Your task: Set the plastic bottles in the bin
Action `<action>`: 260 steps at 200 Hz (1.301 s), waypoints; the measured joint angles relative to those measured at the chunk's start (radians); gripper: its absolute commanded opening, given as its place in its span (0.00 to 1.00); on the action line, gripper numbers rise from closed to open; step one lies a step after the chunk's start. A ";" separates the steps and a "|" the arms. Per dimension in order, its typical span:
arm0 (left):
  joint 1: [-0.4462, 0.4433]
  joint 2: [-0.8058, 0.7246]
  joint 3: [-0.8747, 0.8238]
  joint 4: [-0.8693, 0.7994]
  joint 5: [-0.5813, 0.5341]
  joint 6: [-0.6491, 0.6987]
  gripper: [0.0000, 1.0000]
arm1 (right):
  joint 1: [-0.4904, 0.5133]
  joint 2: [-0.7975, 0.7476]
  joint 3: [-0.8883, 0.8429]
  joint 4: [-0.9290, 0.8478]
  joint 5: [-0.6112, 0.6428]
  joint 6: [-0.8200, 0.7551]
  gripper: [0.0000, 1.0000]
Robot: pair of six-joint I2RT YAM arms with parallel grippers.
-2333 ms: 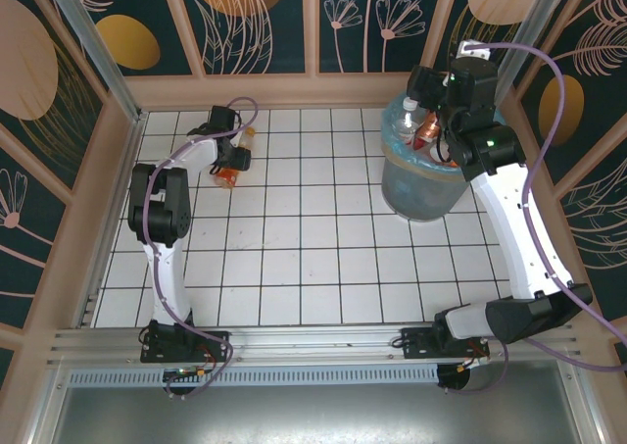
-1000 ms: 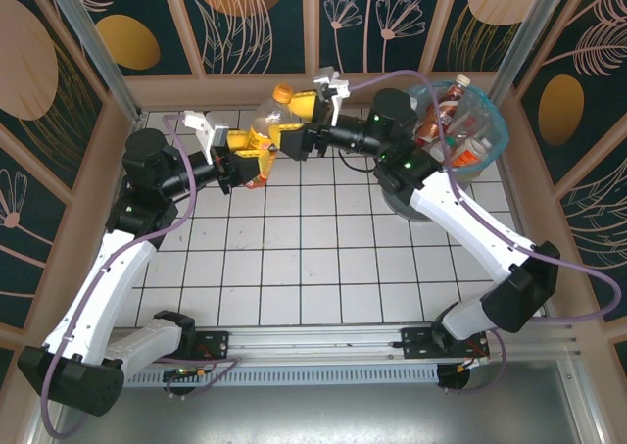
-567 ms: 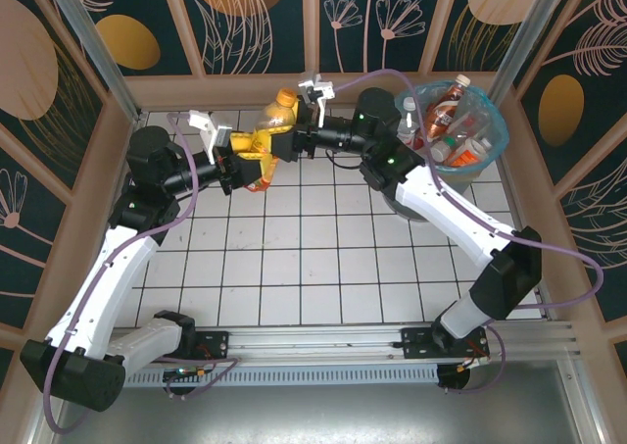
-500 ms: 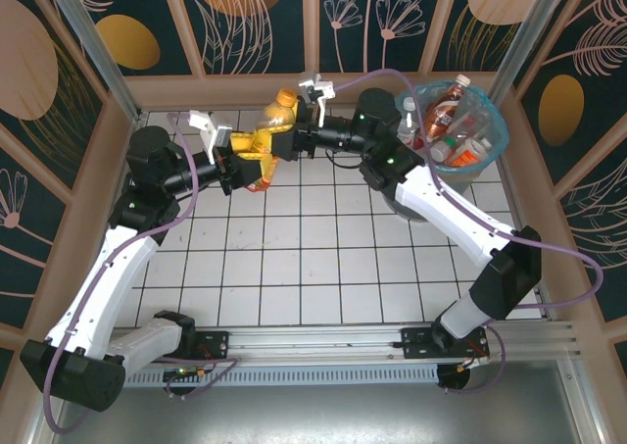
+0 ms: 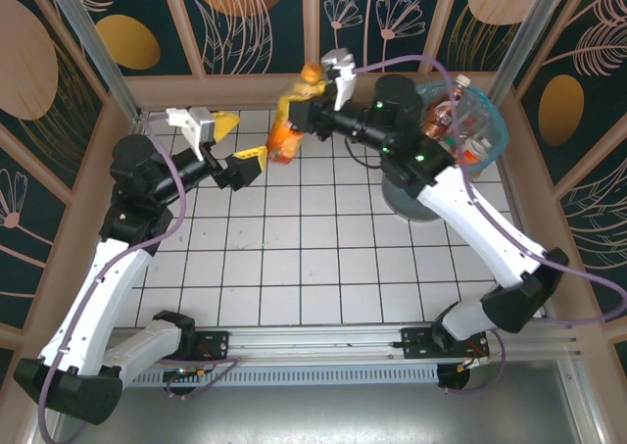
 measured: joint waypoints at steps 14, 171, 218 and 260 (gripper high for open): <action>0.000 -0.005 0.000 0.006 -0.021 0.000 0.99 | -0.004 -0.045 0.055 -0.082 0.193 -0.035 0.28; 0.000 0.003 -0.114 0.014 -0.092 -0.007 0.99 | -0.500 -0.284 -0.491 -0.051 0.429 -0.040 0.19; 0.000 0.009 -0.153 0.018 -0.092 -0.007 0.98 | -0.552 -0.312 -0.558 0.016 0.342 -0.026 0.22; 0.000 0.024 -0.156 0.018 -0.092 -0.009 0.98 | -0.612 -0.299 -0.548 0.006 0.275 0.048 0.31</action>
